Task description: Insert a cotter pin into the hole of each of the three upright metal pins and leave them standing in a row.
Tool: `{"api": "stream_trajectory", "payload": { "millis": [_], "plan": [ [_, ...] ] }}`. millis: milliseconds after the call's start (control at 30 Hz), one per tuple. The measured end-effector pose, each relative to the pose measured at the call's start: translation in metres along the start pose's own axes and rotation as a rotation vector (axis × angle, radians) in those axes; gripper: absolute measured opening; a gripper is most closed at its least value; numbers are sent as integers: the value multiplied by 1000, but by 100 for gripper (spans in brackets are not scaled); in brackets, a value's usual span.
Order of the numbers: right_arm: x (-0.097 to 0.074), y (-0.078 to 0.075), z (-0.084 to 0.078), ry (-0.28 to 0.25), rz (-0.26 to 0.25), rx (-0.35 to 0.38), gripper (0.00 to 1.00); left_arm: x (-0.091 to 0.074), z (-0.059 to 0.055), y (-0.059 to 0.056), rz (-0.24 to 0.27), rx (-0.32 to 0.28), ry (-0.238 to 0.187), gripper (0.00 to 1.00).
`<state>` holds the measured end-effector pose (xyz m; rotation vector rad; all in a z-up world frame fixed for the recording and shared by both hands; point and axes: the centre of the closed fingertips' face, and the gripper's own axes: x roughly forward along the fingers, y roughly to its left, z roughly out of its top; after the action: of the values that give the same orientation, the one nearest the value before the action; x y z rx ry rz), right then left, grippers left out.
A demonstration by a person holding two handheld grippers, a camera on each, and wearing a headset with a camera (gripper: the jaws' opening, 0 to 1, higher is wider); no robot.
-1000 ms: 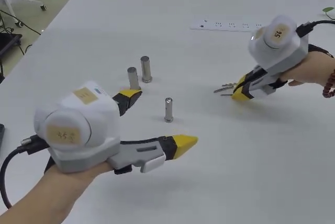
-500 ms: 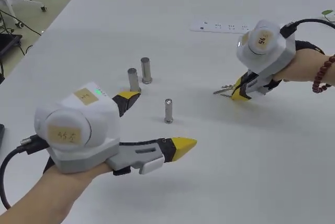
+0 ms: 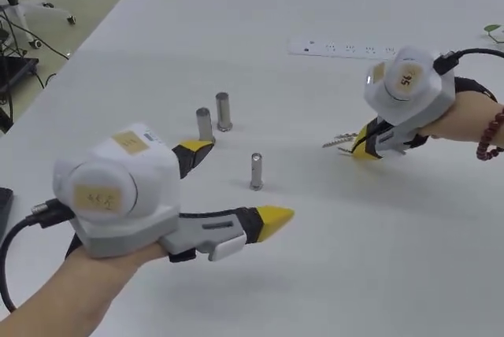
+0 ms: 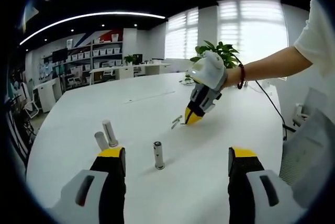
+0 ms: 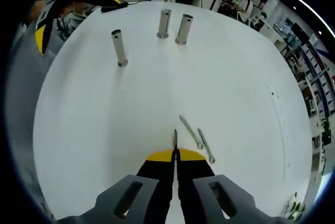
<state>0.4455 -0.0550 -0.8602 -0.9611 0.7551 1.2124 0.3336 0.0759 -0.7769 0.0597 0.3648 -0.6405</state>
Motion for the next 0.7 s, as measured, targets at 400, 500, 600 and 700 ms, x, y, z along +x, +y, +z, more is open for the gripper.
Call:
{"api": "stream_trajectory", "payload": {
  "millis": [400,500,600,700],
  "plan": [
    [-24,24,25,-66,-69,-122,1,-2,3,-5,-24,-66,3,66],
    [-26,26,30,-73,-75,-162,1,-3,4,-6,-27,-80,0,64],
    [-31,35,39,-86,-77,-191,1,-4,5,-7,-31,-93,-2,62],
    [-36,43,50,-106,-76,-215,1,-5,5,-8,-33,-110,-1,57]
  ]
}}
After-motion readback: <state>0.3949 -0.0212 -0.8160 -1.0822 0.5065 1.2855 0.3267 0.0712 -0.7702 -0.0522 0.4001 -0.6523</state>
